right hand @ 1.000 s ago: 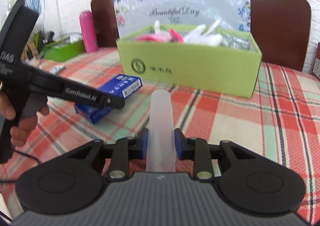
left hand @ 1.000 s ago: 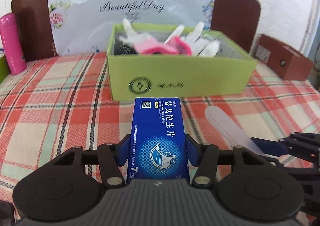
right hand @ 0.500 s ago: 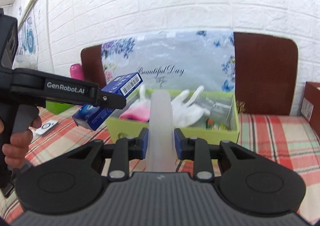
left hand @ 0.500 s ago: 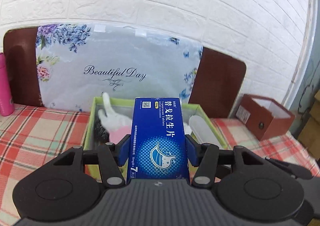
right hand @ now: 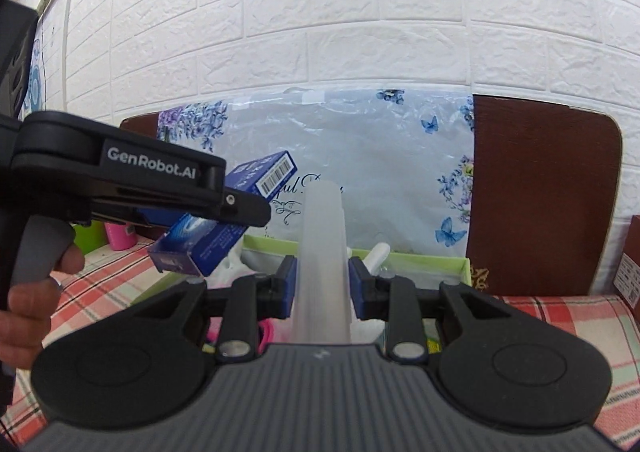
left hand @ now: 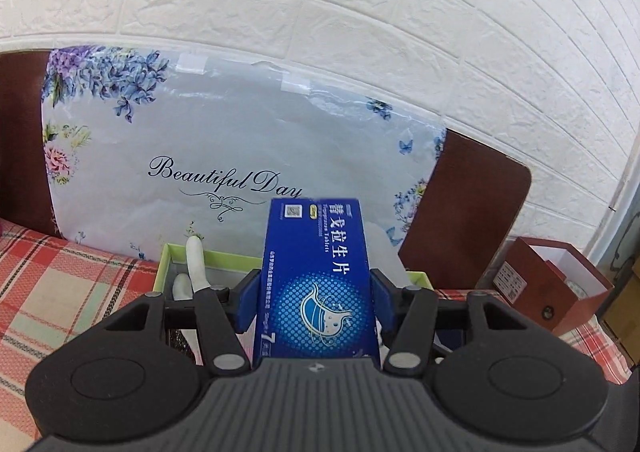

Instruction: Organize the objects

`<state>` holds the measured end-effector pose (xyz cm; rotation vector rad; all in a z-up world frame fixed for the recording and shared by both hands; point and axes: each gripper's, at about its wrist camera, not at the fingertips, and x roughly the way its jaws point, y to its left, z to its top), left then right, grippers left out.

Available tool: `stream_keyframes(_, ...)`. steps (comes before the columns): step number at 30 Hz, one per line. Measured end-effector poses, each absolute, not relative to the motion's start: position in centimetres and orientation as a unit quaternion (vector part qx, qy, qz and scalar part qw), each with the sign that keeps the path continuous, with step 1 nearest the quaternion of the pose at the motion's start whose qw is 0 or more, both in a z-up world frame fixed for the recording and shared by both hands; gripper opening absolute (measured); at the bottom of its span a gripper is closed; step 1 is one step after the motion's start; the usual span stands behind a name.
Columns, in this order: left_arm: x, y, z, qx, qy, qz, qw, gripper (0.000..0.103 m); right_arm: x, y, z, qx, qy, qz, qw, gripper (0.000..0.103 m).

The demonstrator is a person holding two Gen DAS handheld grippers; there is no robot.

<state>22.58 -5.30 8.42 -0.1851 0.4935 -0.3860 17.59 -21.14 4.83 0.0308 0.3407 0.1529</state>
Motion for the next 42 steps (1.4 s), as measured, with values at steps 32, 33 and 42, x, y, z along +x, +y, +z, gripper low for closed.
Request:
stream_keyframes(32,8.6,-3.3,9.0,-0.011,0.235,-0.098,0.967,0.1,5.2,-19.1,7.0,-0.02,0.229,0.026,0.973,0.103)
stream_keyframes(33,7.9,-3.3,8.7,-0.006,0.243,-0.091,0.966,0.1,4.1,-19.1,7.1,-0.019,0.232,0.021,0.972,0.103)
stream_keyframes(42,3.6,-2.7,4.7,-0.02,0.304,-0.086,0.948,0.101,-2.3,-19.7,5.3,0.029,0.254,-0.013,0.967,0.103)
